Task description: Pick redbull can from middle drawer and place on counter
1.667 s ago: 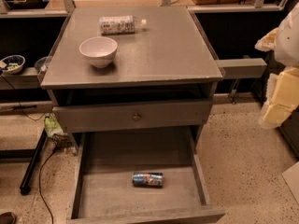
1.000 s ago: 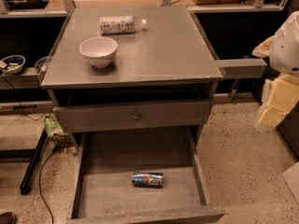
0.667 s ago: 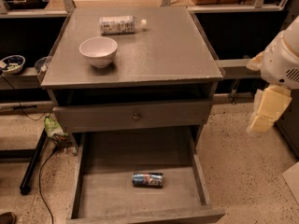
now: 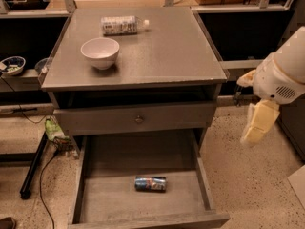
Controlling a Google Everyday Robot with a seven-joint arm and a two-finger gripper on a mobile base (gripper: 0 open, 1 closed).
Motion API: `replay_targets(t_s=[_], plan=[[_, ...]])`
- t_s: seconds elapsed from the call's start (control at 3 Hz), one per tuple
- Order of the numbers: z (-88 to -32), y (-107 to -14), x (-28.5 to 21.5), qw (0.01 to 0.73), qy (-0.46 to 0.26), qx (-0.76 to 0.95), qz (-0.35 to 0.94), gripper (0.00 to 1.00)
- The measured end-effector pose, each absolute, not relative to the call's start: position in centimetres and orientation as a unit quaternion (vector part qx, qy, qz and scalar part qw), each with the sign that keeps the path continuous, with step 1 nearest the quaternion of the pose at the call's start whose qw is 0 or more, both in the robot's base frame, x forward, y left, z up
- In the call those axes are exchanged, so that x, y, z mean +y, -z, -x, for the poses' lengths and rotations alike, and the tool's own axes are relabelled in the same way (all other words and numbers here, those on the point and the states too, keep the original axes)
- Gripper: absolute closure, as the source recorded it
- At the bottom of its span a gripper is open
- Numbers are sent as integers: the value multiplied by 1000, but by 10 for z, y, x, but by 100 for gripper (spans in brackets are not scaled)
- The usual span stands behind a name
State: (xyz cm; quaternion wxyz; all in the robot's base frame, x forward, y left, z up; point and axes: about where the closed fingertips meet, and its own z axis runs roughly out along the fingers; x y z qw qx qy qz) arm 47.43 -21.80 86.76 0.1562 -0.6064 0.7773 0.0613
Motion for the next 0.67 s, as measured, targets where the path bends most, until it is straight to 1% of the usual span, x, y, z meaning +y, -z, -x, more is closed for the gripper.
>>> replay_targets(t_s=[0.33, 0.67], plan=[[-475, -846, -212, 156, -76, 765, 621, 0], [-475, -846, -212, 156, -76, 765, 621, 0]])
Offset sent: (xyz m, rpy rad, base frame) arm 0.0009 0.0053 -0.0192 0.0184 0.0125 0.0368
